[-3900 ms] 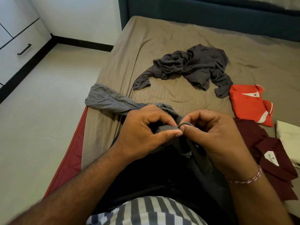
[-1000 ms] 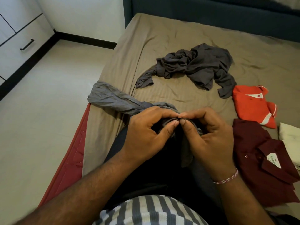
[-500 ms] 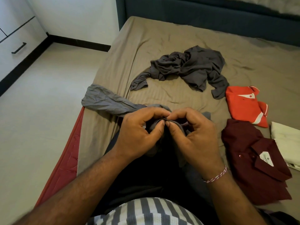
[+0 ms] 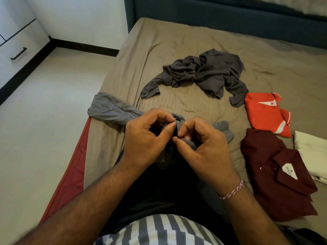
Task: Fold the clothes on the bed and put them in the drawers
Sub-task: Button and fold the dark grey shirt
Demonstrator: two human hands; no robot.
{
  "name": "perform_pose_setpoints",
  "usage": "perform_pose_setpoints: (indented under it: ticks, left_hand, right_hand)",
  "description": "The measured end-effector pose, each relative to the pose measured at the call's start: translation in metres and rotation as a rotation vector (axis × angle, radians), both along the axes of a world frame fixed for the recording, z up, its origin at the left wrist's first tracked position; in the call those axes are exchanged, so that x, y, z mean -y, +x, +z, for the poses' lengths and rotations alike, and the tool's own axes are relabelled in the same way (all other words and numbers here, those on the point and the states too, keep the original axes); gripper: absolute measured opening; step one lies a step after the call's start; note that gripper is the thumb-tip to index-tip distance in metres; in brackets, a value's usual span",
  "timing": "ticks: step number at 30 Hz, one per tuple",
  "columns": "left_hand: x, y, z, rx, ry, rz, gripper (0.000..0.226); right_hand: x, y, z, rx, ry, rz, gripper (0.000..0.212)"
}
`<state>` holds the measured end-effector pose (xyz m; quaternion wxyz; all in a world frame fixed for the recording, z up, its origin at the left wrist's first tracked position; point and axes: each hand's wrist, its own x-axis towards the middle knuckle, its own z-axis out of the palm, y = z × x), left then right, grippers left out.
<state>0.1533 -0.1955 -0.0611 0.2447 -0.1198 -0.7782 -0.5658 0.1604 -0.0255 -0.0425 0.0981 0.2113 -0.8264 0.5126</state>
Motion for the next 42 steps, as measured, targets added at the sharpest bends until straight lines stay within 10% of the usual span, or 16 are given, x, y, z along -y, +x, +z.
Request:
perform_pose_setpoints:
  ticks: [8,15,23,29,32,35,42]
  left_hand:
    - [0.027,0.002,0.007,0.035,-0.204,-0.304,0.026]
    - [0.083,0.004,0.013,0.453,-0.244,-0.808,0.018]
    - [0.065,-0.026,-0.053,0.639,-0.123,-0.253,0.012]
    - [0.056,-0.057,-0.091,1.002,0.146,-0.116,0.045]
    - [0.059,-0.06,-0.099,0.869,0.024,-0.07,0.033]
    - [0.074,-0.05,-0.097,0.73,0.198,0.074,0.048]
    - [0.133,-0.021,-0.095,0.384,0.457,0.442,0.051]
  right_hand:
    - [-0.012,-0.012,-0.016,0.224,-0.272,-0.035,0.016]
    - [-0.016,-0.068,-0.091,0.43,0.027,-0.215,0.011]
    - [0.005,-0.106,-0.142,0.73,0.593,-0.039,0.025]
    - [0.031,-0.057,-0.099,0.279,0.258,0.218,0.032]
    - [0.036,-0.038,-0.099,0.375,0.158,0.418,0.027]
    - [0.029,-0.049,-0.113,0.484,-0.076,0.15,0.022]
    - [-0.021,-0.081,-0.148,0.596,0.624,0.142,0.063]
